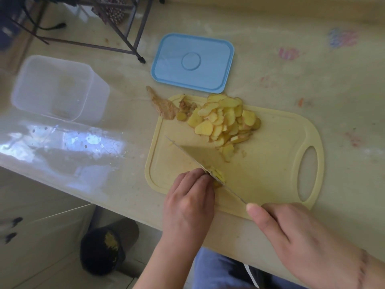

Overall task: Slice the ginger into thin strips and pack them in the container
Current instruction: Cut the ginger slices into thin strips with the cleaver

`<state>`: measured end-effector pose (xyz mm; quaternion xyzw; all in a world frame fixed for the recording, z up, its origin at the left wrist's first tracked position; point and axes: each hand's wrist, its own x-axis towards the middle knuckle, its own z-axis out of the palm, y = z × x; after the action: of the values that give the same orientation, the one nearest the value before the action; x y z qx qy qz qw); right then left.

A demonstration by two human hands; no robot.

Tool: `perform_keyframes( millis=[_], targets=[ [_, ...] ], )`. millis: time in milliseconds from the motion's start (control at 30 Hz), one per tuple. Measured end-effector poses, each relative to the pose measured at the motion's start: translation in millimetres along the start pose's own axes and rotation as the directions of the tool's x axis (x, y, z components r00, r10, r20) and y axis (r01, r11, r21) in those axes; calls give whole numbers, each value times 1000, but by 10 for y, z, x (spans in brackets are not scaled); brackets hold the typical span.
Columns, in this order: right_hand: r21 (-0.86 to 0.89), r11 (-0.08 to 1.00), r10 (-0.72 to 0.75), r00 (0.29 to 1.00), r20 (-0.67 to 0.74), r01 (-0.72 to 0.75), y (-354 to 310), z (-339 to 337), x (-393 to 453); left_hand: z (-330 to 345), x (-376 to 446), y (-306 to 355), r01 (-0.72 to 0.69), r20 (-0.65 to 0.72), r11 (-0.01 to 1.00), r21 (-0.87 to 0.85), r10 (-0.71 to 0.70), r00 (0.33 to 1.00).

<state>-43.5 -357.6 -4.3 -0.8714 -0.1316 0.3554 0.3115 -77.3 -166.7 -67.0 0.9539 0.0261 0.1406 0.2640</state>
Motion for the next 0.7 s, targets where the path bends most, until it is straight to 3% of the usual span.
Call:
perform_keyframes(
  millis=[700],
  targets=[
    [0,999,37,999,-9,-37,-34,4,-90,-7,-10,16,1,31,1000,23,-1,1000]
  ],
)
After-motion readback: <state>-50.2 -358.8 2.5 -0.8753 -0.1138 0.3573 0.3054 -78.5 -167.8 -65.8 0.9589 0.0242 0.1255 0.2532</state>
